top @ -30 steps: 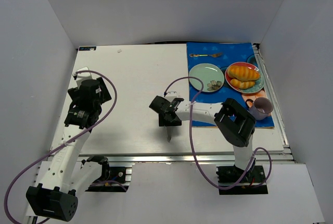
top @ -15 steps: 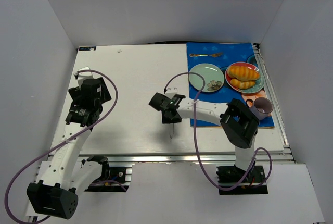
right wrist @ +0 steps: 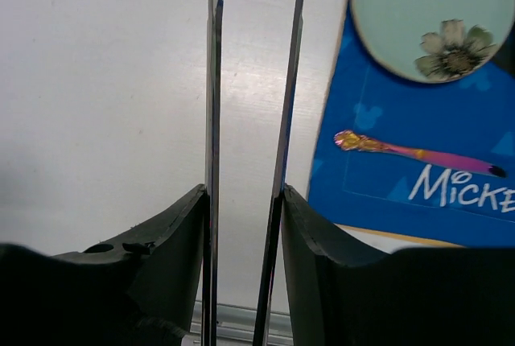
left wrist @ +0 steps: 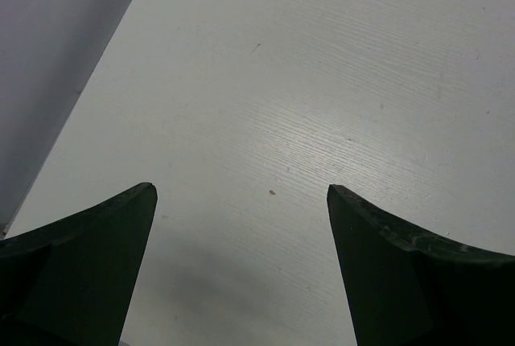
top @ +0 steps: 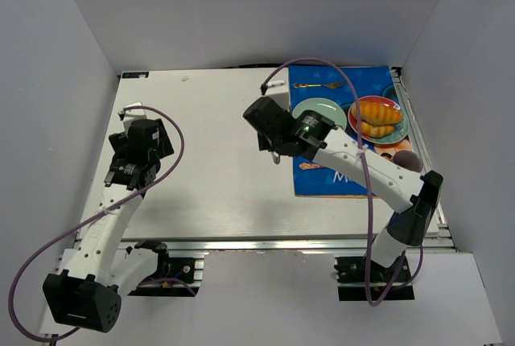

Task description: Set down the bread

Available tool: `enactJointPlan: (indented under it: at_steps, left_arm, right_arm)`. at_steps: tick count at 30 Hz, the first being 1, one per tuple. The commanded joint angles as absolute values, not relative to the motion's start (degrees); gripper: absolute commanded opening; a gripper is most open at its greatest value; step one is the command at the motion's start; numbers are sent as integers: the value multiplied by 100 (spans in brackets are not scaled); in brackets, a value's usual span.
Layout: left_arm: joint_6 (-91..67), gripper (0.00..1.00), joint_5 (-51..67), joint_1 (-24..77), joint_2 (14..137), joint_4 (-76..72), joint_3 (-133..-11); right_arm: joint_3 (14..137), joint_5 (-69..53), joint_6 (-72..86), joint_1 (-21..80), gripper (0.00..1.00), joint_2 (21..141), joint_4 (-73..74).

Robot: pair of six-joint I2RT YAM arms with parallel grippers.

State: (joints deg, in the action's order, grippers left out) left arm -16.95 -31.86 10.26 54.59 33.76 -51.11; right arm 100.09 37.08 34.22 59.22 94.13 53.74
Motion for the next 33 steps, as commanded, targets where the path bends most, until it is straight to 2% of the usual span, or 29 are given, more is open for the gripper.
enactJointPlan:
  at_steps: [1,4,15,19,23,33]
  left_arm:
    - [-1635,98,-3076,1028,5493,3199,-5370]
    - [-1652,98,-2954,1020,5572,3173,-5414]
    - [-1758,98,-2400,1028,5809,3024,-5458]
    - [-1828,98,-2215,1028,5862,2988,-5449]
    - [-1863,98,-2022,1020,5915,3015,-5458]
    - [-1942,98,-1688,1028,5924,2997,-5370]
  right_arm:
    - [10660,3974,3260,5417,46,9246,6290]
    - [10889,3378,3366,4557,46,8948,6373]
    - [10381,2129,3621,1857,46,7850,6135]
    - [9924,411,3735,243,46,7524,5767]
    - [9607,-1123,3718,-867,46,7593,5660]
    - [9141,-2478,4034,-1986,47,7954,5326]
